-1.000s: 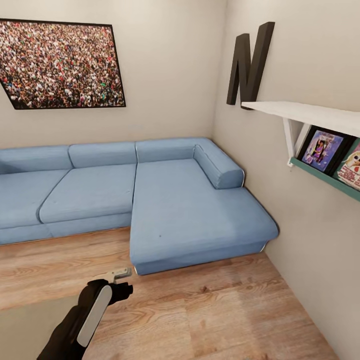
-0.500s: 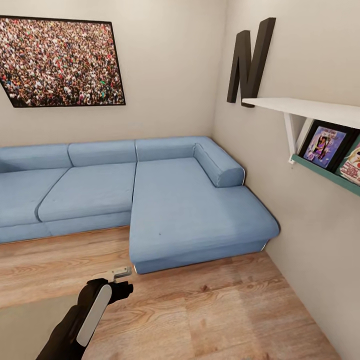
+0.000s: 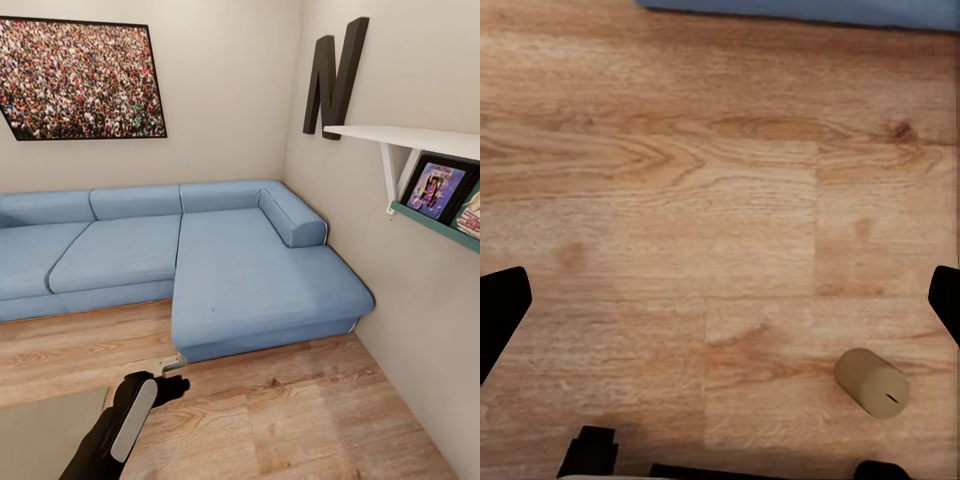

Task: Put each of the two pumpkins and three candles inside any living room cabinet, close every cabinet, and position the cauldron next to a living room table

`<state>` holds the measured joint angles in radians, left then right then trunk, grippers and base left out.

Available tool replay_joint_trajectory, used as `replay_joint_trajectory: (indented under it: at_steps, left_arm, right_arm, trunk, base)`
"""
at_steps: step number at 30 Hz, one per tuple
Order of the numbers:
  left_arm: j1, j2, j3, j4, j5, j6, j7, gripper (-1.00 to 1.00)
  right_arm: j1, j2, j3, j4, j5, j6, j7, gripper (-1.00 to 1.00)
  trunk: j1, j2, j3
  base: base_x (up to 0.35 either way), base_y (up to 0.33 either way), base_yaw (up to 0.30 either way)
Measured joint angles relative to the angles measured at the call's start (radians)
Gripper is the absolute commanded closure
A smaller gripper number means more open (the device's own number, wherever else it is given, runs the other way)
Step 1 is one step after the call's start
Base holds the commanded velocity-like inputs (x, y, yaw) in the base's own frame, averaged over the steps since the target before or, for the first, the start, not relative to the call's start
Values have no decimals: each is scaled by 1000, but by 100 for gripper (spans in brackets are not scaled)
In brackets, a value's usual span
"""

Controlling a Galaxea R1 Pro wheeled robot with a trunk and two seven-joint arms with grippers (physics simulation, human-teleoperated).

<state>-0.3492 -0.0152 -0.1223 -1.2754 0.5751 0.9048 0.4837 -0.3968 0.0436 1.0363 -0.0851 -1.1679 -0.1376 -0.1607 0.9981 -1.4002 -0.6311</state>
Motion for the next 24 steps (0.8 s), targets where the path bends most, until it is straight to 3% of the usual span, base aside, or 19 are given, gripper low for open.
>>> replay_joint_trajectory:
  at_steps: [7, 13, 20, 24]
  left_arm:
    - [0, -2, 4, 0, 0, 3, 0, -100]
    - [0, 1, 10, -7, 12, 64, -1, -100]
    - [0, 2, 10, -8, 17, 73, -2, -100]
    - [0, 4, 10, -8, 17, 73, -2, -100]
  right_arm:
    - [0, 1, 0, 0, 0, -2, 1, -100]
    - [0, 0, 0, -2, 1, -4, 5, -100]
    - [0, 1, -1, 5, -5, 0, 3, -100]
    - [-1, 3, -3, 6, -7, 74, 0, -100]
  trunk:
    - [27, -49, -22]
    - [50, -91, -41]
    - [77, -140, -63]
    - [92, -168, -75]
  base:
    - [0, 0, 0]
    - [0, 0, 0]
    - [0, 0, 0]
    - [0, 0, 0]
